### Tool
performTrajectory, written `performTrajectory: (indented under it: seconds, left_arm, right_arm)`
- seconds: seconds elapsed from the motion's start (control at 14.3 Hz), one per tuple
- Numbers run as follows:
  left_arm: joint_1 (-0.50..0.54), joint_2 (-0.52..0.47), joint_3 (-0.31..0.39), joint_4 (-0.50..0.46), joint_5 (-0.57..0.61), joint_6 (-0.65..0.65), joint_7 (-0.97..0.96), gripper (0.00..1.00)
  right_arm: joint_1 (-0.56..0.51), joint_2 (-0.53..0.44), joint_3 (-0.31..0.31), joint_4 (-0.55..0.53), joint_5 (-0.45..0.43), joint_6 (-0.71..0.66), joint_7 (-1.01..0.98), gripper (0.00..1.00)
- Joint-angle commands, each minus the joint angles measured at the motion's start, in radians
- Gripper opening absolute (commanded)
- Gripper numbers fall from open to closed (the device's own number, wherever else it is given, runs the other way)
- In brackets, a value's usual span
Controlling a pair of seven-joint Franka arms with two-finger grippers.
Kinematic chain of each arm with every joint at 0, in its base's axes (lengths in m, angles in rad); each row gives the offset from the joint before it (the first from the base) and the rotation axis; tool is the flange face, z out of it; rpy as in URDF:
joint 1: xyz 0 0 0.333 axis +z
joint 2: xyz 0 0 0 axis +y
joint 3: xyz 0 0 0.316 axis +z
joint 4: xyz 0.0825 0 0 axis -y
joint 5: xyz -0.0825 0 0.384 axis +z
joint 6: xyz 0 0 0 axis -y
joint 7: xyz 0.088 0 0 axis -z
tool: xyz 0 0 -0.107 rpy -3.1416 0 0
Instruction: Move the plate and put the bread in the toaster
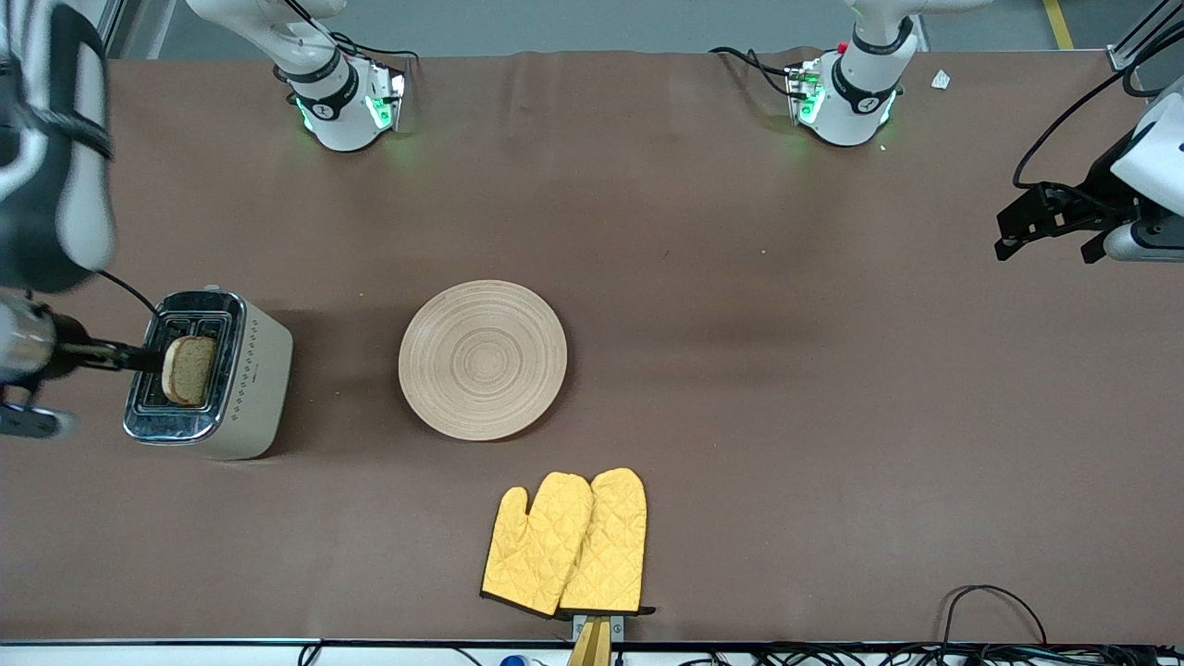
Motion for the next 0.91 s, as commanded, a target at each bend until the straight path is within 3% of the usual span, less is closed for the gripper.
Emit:
performTrajectory:
  seconds: [0.0, 0.35, 0.84]
  left_arm:
    - [0.002, 0.007, -0.002, 0.019, -0.001, -0.007, -0.007, 1.0]
    - [0.004, 0.007, -0.002, 0.019, -0.002, -0.004, -0.006, 1.0]
    - [0.005, -0.014, -0.002, -0.029, -0.005, 0.079, 0.003, 1.0]
  right_arm:
    - [-0.057, -0.189, 0.018, -0.082, 0.08, -0.09, -0.006, 1.0]
    - [-0.011, -0.489, 0.023, -0.425, 0.079, 0.023, -0.008, 1.0]
    - [0.007, -0.501, 0.024, -0.437, 0.044, 0.038, -0.006, 1.0]
